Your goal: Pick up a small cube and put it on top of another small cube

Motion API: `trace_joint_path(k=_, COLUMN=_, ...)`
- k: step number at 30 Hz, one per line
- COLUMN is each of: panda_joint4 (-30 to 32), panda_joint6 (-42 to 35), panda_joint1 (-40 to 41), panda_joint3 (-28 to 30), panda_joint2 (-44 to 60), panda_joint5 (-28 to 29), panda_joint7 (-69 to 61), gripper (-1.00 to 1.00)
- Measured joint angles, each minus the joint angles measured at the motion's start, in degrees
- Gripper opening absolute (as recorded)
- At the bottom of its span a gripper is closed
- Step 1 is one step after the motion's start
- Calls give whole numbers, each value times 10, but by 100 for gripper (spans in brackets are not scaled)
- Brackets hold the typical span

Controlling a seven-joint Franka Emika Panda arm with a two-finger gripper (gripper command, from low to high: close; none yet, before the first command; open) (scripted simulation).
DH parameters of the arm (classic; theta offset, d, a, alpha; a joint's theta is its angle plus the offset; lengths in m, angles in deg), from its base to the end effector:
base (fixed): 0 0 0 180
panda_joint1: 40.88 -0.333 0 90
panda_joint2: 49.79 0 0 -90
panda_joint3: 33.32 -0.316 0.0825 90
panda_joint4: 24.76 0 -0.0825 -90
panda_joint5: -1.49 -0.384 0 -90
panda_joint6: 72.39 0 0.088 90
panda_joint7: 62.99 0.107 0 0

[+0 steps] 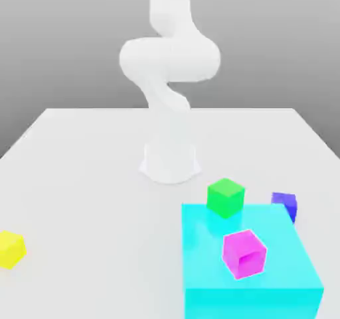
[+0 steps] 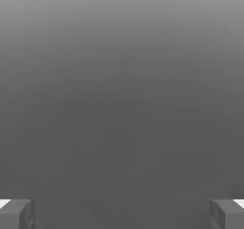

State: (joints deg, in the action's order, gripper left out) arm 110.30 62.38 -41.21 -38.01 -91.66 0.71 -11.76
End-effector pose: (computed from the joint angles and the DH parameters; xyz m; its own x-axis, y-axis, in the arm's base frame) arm 0.3739 0.0432 0.6616 0.5183 -0.7294 0.4464 -0.5401 -0.6840 -0.4904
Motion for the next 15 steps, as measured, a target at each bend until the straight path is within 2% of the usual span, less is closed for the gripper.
trace_joint_path(k=15, panda_joint4=218, panda_joint6=209, panda_joint1=-43, panda_joint3=-310, panda_joint2=286, panda_joint5=-37, panda_joint7=386, gripper=0)
